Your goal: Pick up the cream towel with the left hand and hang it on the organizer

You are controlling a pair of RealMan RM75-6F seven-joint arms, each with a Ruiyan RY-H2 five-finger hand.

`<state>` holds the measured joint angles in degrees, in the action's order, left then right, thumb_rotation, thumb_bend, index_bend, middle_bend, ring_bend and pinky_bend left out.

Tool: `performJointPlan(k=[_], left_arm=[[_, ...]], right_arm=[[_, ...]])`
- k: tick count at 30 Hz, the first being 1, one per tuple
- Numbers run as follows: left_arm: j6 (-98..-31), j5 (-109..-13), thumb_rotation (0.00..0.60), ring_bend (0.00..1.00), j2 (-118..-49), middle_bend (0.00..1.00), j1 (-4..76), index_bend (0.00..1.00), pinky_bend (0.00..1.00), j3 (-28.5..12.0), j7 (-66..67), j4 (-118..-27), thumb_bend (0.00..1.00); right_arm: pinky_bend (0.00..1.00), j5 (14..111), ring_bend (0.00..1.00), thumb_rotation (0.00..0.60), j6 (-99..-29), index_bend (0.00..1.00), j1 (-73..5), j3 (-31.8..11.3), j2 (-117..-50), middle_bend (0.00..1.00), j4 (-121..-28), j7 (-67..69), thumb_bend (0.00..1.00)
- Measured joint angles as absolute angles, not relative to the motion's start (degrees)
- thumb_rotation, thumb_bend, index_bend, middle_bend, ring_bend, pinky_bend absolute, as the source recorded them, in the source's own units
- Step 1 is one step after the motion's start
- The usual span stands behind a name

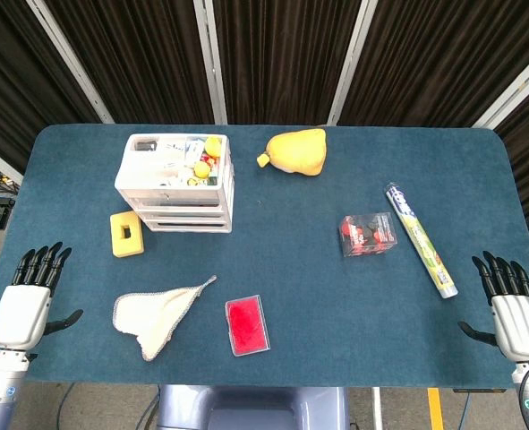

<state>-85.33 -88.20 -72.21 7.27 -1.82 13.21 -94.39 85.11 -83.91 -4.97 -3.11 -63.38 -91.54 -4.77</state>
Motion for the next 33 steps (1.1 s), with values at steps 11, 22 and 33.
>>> performJointPlan(k=[11,22,33], left_arm=[[-85.56,-88.63,0.597,0.00,-72.26,0.00,7.22,0.00,0.00,-1.66,13.44,-94.39,0.07],[-84.86,-88.77,0.597,0.00,-72.06,0.00,7.53,0.00,0.00,-1.48,13.10,-94.50,0.07],[-79.97,-94.19,0.598,0.00,-70.01,0.00,12.18,0.10,0.02,-0.61,9.94,-93.16,0.07]], right_arm=[[0.00,85.24,0.00,0.600,-83.75,0.00,-4.88,-3.07,-63.14,0.00,-91.55,-4.04,0.01],[0.00,85.10,0.00,0.600,-83.61,0.00,-4.91,-3.17,-63.29,0.00,-91.66,-4.61,0.01],[0.00,85.57,0.00,0.600,-83.67,0.00,-4.85,-3.08,-63.12,0.00,-91.46,-3.87,0.01]])
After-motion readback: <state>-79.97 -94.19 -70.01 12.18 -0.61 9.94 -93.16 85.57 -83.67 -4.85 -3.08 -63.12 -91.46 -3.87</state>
